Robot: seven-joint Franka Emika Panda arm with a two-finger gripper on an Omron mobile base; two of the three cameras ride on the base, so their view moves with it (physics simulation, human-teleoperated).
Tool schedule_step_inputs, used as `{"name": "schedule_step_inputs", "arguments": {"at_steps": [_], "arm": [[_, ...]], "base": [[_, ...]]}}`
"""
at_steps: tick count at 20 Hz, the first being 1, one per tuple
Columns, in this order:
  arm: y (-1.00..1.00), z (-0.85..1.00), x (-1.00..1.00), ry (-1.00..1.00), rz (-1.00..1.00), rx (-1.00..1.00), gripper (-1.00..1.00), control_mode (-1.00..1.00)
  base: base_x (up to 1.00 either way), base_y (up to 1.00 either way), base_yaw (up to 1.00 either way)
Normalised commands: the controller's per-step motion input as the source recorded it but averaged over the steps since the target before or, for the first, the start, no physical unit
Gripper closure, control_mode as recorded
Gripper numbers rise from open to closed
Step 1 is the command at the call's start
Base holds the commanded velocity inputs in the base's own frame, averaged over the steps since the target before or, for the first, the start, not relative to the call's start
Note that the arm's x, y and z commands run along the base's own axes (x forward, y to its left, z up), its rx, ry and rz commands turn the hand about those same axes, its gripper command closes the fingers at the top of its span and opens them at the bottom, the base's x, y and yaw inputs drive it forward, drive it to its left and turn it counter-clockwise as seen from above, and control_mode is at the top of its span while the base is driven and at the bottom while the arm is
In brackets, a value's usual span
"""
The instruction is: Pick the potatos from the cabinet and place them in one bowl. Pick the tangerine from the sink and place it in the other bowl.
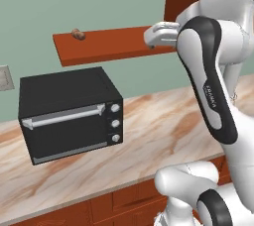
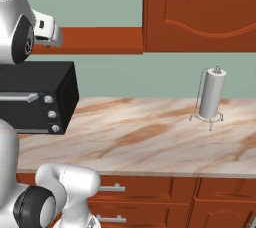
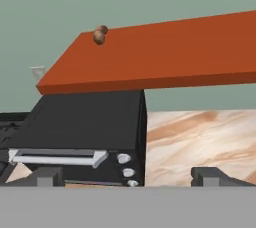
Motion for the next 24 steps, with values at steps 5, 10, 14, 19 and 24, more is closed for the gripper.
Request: {"name": "schedule_step_inputs", "arguments": {"at_steps": [5, 10, 14, 19, 24], "arm": [[0.06, 0.03, 0.52, 0.01, 0.0, 0.0, -1.0, -1.0], [0.16, 0.06, 0.37, 0.14, 0.0, 0.0, -1.0, -1.0], [0.21, 0.12, 0.32, 0.2, 0.0, -0.03, -1.0, -1.0], [0.33, 0.12, 0.36, 0.16, 0.0, -0.09, -1.0, -1.0], [0.46, -0.02, 0.56, 0.02, 0.0, -0.11, -1.0, -1.0]], "base": [[0.0, 0.0, 0.0], [0.0, 0.0, 0.0], [0.0, 0.0, 0.0], [0.0, 0.0, 0.0], [0.0, 0.0, 0.0]]}}
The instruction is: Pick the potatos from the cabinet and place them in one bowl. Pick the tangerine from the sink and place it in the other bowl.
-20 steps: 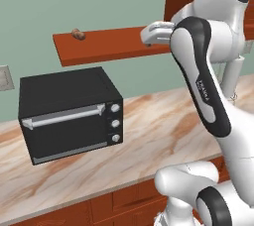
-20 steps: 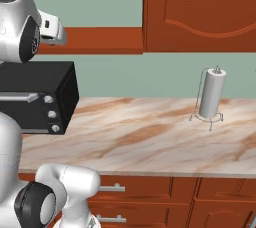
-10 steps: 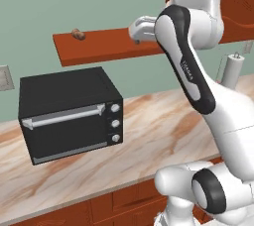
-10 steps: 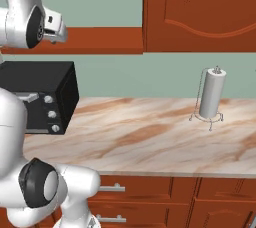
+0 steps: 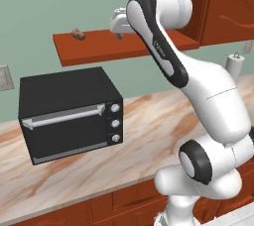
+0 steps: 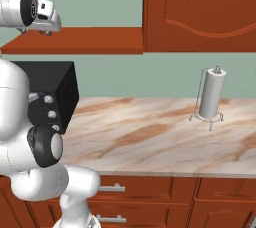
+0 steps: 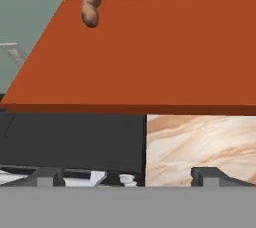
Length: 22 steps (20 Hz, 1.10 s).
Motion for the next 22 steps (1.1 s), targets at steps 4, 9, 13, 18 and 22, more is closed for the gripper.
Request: {"name": "schedule_step_inputs", "arguments": {"at_steps": [4, 9, 13, 18, 22], "arm": [[0.23, -0.15, 0.85, -0.09, -0.01, -0.02, -1.0, -1.0], [0.07, 0.0, 0.83, -0.17, -0.05, 0.0, -1.0, -1.0], [0.17, 0.0, 0.51, -0.22, -0.03, 0.0, -1.0, -1.0], [0.14, 0.0, -0.06, -0.13, 0.0, 0.0, -1.0, -1.0], [0.0, 0.0, 0.0, 0.0, 0.0, 0.0, -1.0, -1.0]], "base": [[0.0, 0.0, 0.0], [0.0, 0.0, 0.0], [0.0, 0.0, 0.0], [0.0, 0.0, 0.0], [0.0, 0.0, 0.0]]}}
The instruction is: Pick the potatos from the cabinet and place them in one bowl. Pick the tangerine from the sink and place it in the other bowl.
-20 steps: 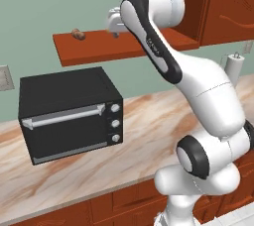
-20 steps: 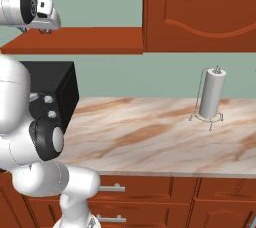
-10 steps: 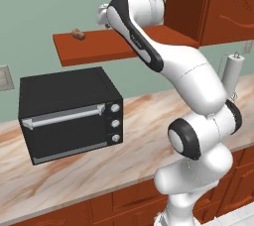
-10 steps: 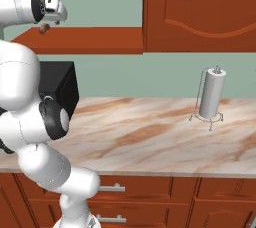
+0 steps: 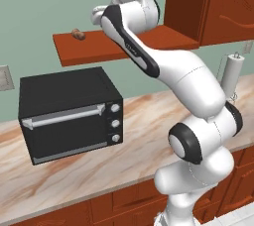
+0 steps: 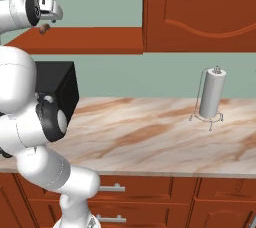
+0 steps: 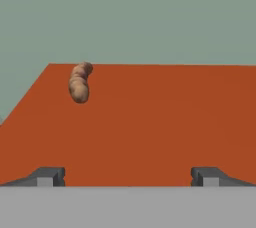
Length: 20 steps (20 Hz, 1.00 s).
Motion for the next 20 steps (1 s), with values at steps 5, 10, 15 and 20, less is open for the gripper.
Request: {"name": "schedule_step_inputs", "arguments": {"at_steps": [5, 10, 15, 20], "arm": [[0.23, 0.0, 0.0, 0.0, 0.01, 0.02, -1.0, -1.0], [0.24, 0.0, 0.0, 0.0, 0.04, 0.06, -1.0, -1.0], [0.25, 0.0, 0.0, 0.0, 0.05, 0.04, -1.0, -1.0], [0.26, -0.03, 0.01, 0.0, 0.05, 0.0, -1.0, -1.0]], "base": [[0.0, 0.0, 0.0], [0.0, 0.0, 0.0], [0.0, 0.0, 0.0], [0.0, 0.0, 0.0]]}}
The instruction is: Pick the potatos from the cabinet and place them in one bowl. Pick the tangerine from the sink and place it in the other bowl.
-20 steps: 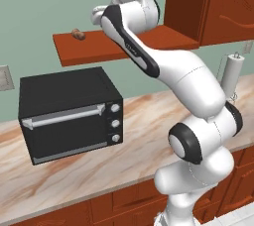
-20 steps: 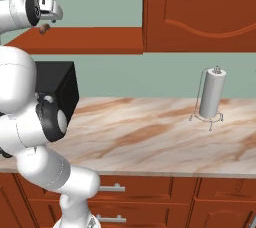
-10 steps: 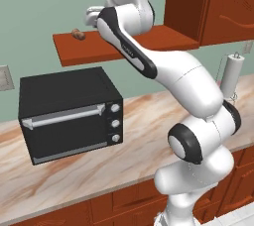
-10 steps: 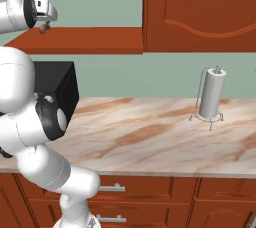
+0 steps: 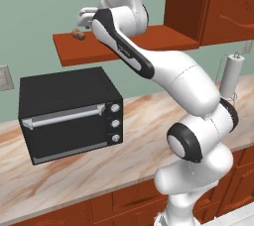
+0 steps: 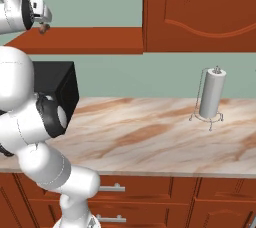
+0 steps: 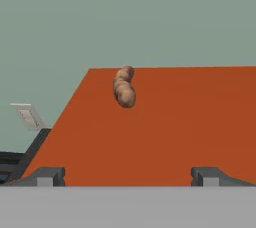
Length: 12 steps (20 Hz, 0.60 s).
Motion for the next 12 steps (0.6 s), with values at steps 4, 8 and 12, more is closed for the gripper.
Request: {"name": "schedule_step_inputs", "arguments": {"at_steps": [4, 8, 12], "arm": [[0.25, 0.0, 0.0, 0.0, 0.03, 0.0, -1.0, -1.0], [0.12, 0.0, 0.11, 0.0, 0.01, 0.0, -1.0, -1.0], [0.0, -0.09, 0.09, 0.0, 0.0, 0.0, -1.0, -1.0]], "base": [[0.0, 0.0, 0.0], [0.0, 0.0, 0.0], [0.0, 0.0, 0.0]]}}
